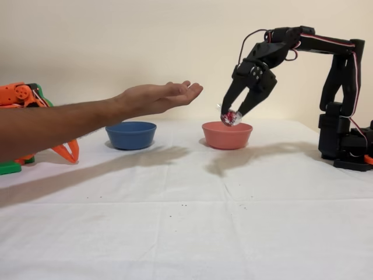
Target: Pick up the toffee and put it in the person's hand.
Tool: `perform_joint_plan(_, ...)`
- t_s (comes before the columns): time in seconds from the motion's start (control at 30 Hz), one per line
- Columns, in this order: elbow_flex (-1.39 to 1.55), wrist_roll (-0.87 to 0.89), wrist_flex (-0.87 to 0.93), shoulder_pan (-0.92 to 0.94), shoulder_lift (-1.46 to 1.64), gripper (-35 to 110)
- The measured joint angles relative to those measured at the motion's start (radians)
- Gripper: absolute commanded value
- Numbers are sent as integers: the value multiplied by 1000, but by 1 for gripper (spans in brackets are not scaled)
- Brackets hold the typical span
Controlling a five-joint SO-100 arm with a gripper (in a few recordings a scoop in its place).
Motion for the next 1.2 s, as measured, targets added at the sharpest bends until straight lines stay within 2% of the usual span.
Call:
perform_joint_plan(0.67,-170,-98,-67,78,35,13)
perform_joint_plan(1.2,-319,-172,-215,138,-127,13)
